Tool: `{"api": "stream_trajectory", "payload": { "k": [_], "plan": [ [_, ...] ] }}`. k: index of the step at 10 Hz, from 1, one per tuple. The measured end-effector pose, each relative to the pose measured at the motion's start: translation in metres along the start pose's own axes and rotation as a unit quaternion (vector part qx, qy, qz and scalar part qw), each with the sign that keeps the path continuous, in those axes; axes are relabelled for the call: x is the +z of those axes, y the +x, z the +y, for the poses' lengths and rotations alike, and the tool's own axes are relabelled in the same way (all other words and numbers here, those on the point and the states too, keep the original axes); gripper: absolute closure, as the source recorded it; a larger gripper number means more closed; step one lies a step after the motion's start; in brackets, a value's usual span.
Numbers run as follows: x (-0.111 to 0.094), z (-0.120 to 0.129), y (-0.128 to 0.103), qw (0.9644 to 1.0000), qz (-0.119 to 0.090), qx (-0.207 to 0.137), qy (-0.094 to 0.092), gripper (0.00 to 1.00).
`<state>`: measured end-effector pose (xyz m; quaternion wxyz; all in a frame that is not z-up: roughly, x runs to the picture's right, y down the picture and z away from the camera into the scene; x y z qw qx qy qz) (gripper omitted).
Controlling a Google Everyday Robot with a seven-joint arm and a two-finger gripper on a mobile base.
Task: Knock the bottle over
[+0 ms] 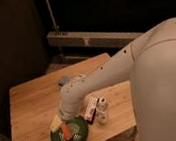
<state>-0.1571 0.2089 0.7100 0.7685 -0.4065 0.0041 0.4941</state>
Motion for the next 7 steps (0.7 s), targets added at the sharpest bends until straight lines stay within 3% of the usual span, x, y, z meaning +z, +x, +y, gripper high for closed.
{"api": "stream_trajectory", "payload": {
  "k": [5, 7],
  "plan": [
    [0.0001, 0.0002, -0.0001, 1.0, 0.0, -0.001, 0.0, 0.2],
    [-0.0036, 0.0004, -0.0056, 0.9998, 0.01, 0.003, 0.016, 0.2]
  ]
}}
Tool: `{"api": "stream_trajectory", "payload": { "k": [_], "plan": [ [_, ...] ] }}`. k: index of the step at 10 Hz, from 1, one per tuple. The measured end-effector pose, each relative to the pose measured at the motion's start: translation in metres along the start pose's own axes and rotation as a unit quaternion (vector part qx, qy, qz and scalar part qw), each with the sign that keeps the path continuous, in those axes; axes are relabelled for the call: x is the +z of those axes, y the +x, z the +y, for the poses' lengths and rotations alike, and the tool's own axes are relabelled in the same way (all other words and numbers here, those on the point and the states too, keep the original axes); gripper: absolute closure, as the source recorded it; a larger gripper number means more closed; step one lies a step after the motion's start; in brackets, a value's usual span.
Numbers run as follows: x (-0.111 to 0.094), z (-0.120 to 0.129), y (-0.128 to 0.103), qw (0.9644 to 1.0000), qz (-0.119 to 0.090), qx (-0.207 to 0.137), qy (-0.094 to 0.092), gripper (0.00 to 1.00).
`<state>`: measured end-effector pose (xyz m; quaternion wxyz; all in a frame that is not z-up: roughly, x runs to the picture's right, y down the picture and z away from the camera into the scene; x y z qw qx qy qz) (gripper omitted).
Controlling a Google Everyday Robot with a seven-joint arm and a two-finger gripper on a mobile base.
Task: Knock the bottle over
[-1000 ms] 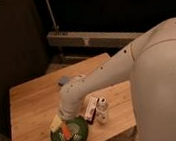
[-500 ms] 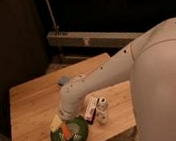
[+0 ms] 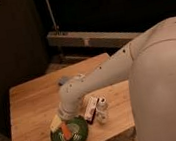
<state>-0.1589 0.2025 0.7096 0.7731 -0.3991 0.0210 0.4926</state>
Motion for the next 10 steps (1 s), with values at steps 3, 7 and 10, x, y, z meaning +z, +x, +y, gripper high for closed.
{"api": "stream_trajectory", "payload": {
  "k": [3, 7, 10],
  "plan": [
    [-0.037, 0.007, -0.015, 0.9991, 0.007, 0.036, 0.021, 0.28],
    [-0.11, 0.001, 0.026, 0.9953, -0.025, 0.093, 0.005, 0.7],
    [-0.139, -0.022, 0.076, 0.9857, -0.04, 0.163, 0.009, 0.98]
  ]
}}
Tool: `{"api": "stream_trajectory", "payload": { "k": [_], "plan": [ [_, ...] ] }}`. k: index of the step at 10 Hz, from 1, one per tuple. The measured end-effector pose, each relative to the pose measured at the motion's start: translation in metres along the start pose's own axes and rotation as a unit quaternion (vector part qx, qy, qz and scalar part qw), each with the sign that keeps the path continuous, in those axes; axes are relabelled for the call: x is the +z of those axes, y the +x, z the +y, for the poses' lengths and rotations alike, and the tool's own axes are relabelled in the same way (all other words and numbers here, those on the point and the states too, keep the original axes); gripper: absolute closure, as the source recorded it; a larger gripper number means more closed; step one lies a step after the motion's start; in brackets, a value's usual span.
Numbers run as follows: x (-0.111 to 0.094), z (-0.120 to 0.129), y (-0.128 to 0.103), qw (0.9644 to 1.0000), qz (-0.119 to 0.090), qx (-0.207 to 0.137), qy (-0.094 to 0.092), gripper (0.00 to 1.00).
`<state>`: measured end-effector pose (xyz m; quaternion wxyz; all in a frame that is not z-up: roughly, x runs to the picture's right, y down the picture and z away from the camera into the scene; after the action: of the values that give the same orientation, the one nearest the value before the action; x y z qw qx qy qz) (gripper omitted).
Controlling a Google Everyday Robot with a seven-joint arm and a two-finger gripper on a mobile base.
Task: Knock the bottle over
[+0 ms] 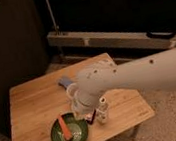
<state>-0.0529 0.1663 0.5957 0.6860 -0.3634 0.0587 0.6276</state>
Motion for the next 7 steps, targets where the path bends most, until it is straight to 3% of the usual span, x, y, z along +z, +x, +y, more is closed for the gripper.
{"api": "stream_trajectory", "payload": {
  "k": [2, 5, 7],
  "plan": [
    [-0.011, -0.031, 0.019, 0.9989, -0.02, 0.035, 0.025, 1.0],
    [-0.02, -0.092, 0.036, 0.9958, -0.051, 0.07, 0.03, 1.0],
    [-0.019, -0.124, 0.027, 0.9932, -0.057, 0.092, 0.042, 1.0]
  ]
}}
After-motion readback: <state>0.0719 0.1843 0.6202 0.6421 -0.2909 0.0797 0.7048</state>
